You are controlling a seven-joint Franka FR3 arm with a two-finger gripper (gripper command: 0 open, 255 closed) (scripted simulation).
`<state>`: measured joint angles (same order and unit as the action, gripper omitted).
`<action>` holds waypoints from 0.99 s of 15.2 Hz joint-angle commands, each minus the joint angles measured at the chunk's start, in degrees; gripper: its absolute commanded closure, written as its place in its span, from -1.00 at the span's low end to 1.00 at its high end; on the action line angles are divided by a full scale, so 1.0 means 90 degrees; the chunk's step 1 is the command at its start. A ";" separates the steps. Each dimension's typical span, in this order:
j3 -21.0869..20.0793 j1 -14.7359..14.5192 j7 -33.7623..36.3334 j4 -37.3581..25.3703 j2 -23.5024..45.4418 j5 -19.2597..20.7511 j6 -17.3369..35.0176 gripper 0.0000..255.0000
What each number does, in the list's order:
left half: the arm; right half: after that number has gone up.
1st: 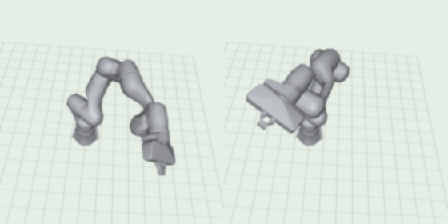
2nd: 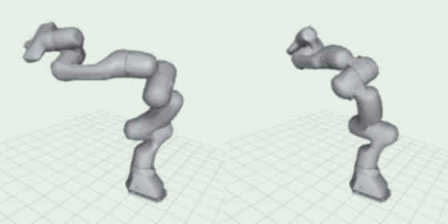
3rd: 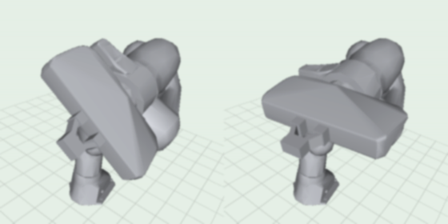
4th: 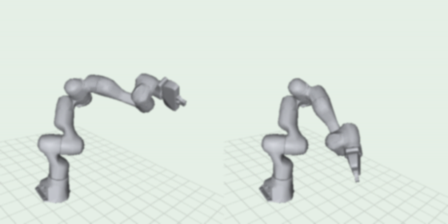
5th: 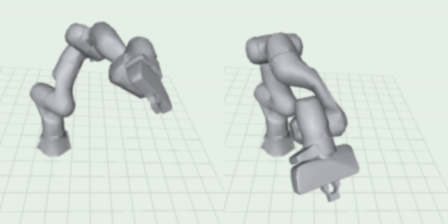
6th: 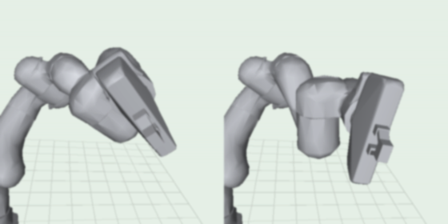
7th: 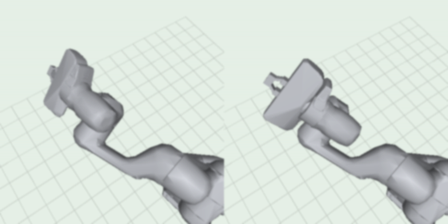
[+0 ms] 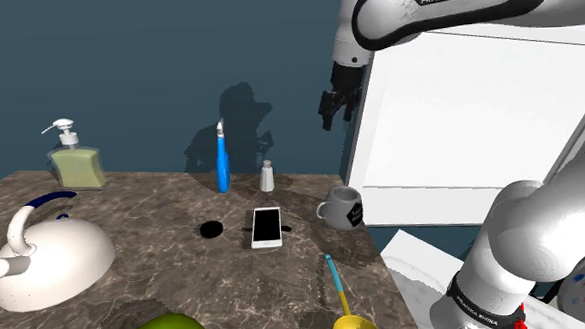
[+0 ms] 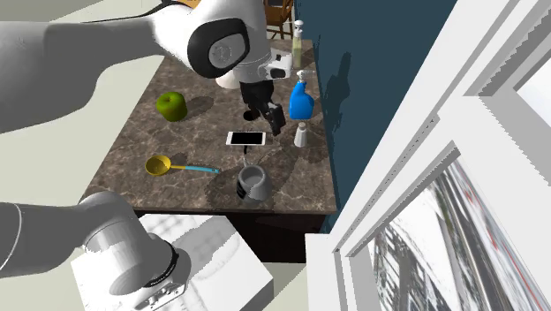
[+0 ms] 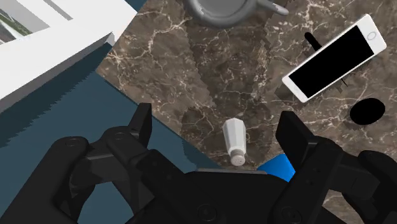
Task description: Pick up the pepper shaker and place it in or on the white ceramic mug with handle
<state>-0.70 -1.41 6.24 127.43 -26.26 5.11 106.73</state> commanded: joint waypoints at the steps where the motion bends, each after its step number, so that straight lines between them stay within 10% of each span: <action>1: -0.0078 -0.0015 0.0158 -0.0195 0.0481 -0.0005 0.0225 -1.00; 15: -0.0332 -0.0127 0.1013 -0.2349 0.3920 0.0217 0.1066 -1.00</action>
<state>-3.57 -2.35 14.75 108.48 6.59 6.86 116.37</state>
